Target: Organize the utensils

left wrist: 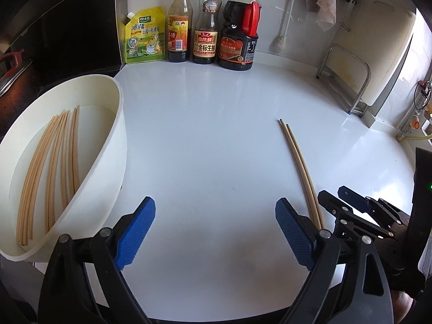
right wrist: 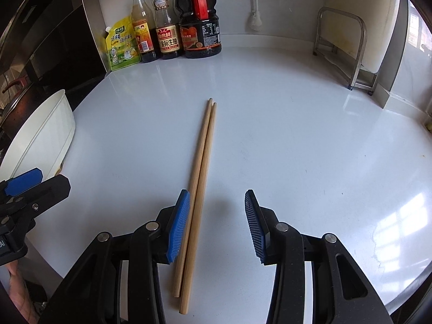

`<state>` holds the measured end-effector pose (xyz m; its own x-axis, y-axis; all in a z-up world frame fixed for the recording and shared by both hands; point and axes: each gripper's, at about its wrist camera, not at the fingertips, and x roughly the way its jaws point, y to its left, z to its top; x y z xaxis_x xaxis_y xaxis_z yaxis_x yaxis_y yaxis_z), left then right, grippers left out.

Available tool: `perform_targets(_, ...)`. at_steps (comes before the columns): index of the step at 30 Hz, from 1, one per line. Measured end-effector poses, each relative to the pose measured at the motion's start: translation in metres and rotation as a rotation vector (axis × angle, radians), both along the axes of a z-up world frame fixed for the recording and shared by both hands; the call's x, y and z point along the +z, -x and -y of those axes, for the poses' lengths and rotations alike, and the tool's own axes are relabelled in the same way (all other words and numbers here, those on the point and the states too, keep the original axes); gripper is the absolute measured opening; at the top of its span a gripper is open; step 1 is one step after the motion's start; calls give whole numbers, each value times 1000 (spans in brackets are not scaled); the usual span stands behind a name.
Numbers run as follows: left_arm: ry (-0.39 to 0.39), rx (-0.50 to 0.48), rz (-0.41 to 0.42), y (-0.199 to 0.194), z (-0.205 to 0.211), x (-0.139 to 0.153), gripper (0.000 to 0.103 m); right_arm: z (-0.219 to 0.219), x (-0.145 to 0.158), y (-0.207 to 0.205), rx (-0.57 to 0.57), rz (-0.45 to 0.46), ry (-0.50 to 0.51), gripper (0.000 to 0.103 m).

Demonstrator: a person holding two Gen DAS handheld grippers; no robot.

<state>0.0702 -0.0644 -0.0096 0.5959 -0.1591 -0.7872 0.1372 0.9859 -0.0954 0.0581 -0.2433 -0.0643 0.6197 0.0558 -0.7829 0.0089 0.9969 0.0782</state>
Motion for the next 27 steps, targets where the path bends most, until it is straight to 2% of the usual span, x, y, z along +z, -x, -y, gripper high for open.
perform_targets(14, 16, 8, -20, -2, 4, -11, 89, -12, -9, -3, 36, -26, 52, 40)
perform_targets(15, 18, 8, -24, -3, 5, -13, 89, -13, -9, -3, 39, -23, 55, 39)
perform_targets(17, 20, 8, -28, -3, 6, -14, 89, -15, -9, -3, 38, -17, 70, 20)
perform_targets(19, 24, 9, -33, -4, 8, -15, 89, -15, -9, -3, 33, -15, 80, 8)
perform_targets(24, 40, -9, -59, -11, 22, -21, 89, -9, -9, -1, 33, -13, 76, 7)
perform_targets(27, 17, -16, -58, -13, 33, -26, 89, 4, -9, 2, 13, -13, 61, 7)
